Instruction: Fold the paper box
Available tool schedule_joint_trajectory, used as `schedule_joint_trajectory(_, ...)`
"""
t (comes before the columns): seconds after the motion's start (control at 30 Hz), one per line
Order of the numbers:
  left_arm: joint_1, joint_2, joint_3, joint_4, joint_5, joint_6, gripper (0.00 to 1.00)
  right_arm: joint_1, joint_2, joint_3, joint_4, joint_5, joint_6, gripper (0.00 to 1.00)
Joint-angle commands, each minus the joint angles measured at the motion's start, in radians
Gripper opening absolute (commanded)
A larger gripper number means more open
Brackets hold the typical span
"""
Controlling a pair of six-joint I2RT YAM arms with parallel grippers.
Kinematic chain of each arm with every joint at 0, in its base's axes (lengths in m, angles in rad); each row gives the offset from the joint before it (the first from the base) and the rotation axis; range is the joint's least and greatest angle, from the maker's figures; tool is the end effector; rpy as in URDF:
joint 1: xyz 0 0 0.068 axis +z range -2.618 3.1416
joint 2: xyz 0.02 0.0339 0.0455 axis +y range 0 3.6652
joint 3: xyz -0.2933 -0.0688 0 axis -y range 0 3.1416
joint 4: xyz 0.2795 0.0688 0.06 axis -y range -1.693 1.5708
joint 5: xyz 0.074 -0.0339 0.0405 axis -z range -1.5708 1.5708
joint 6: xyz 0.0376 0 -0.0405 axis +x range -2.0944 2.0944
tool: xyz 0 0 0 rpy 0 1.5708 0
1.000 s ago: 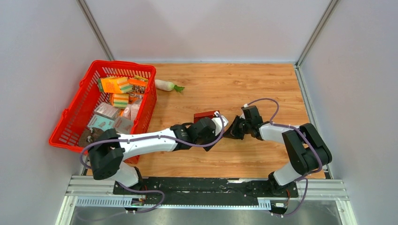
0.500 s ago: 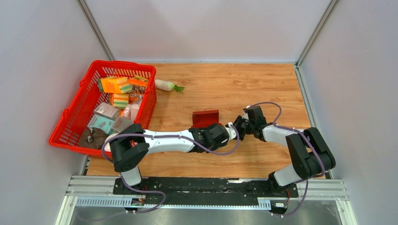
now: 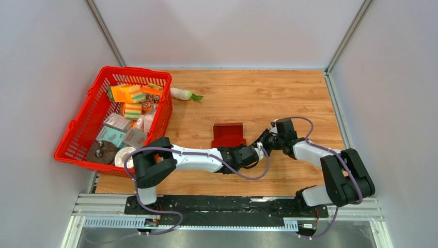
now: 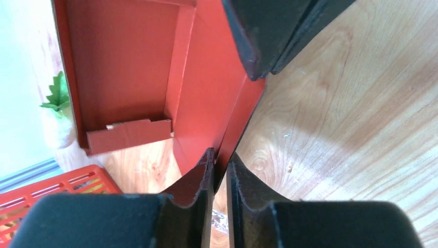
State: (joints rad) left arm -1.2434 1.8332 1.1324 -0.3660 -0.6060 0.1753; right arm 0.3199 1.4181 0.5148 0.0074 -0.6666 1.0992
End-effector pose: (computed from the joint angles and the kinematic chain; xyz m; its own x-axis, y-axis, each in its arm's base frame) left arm 0.1486 -0.3710 0.1705 -0.1570 0.9080 -0.3885 0.7284 0.3721 0.5753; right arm 0.2397 0.1039 0.1402 -0.8836 0.4448 0.1462 0.3814 0.5025 0.7759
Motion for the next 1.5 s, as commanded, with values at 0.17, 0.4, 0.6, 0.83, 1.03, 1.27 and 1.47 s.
schedule_joint_trajectory(0.17, -0.019, -0.075, -0.005, 0.042, -0.086, 0.015, 0.01, -0.001, -0.172, 0.143, -0.295, 0.054, -0.241, 0.45)
schedule_joint_trajectory(0.4, -0.01, -0.175, 0.023, -0.045, -0.052, -0.169, 0.0, -0.001, -0.473, 0.255, -0.563, 0.55, -0.493, 1.0)
schedule_joint_trajectory(0.6, 0.09, -0.268, 0.084, -0.165, 0.15, -0.541, 0.0, -0.002, -0.467, 0.289, -0.615, 0.711, -0.547, 1.0)
schedule_joint_trajectory(0.83, 0.283, -0.301, 0.128, -0.228, 0.483, -0.908, 0.0, 0.022, -0.367, 0.269, -0.587, 0.636, -0.602, 1.0)
schedule_joint_trajectory(1.03, 0.441, -0.336, 0.086, -0.148, 0.719, -1.216, 0.0, 0.108, -0.364, 0.234, -0.511, 0.644, -0.653, 1.0)
schedule_joint_trajectory(1.27, 0.499, -0.357, 0.031, -0.047, 0.719, -1.563, 0.0, 0.244, -0.386, 0.189, -0.434, 0.63, -0.653, 1.0)
schedule_joint_trajectory(1.47, 0.509, -0.362, -0.02, -0.031, 0.69, -1.701, 0.0, 0.37, -0.47, 0.134, -0.328, 0.644, -0.719, 1.0)
